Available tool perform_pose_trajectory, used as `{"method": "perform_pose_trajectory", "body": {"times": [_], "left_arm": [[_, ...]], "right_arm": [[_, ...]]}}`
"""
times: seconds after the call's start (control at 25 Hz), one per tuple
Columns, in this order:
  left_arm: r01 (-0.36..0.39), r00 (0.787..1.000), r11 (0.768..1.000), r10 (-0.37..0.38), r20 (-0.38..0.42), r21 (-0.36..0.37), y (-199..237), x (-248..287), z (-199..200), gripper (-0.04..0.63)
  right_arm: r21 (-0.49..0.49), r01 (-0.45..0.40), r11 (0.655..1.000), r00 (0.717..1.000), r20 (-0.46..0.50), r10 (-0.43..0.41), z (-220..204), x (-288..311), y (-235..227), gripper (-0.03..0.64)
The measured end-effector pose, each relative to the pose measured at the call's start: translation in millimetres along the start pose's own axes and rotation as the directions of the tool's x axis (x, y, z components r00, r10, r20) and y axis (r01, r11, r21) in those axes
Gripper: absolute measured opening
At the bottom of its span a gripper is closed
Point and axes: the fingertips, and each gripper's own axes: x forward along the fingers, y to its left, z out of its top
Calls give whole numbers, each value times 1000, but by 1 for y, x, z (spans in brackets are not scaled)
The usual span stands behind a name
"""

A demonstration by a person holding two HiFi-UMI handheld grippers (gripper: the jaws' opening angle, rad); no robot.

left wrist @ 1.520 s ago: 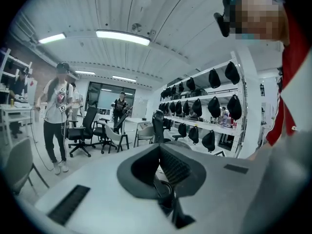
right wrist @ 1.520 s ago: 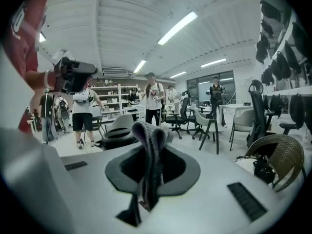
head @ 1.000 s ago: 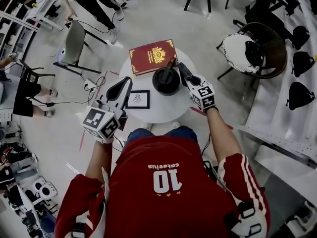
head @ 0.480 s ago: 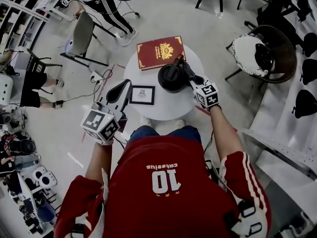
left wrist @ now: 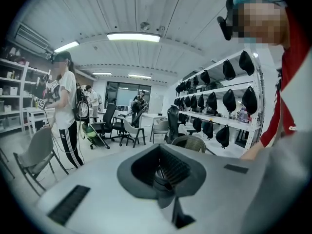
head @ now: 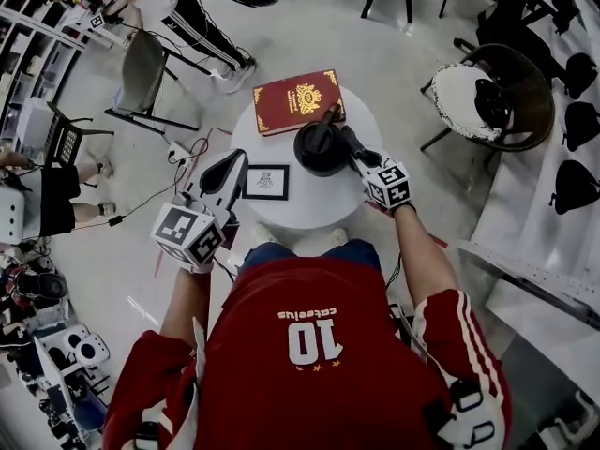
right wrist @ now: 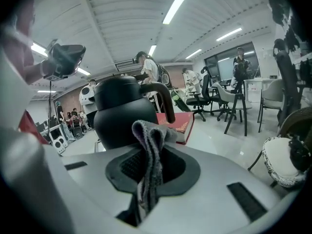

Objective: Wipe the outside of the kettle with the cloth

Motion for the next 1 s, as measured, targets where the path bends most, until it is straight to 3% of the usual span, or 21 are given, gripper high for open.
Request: {"method": "perform_pose_trajectory", "body": {"times": [1.0], "left_arm": [[196,980,979,-194,46,-48,39,-6,-2,8]], "right_arm": [[94,186,978,982,-55,-181,-16,-14,65,54]]}}
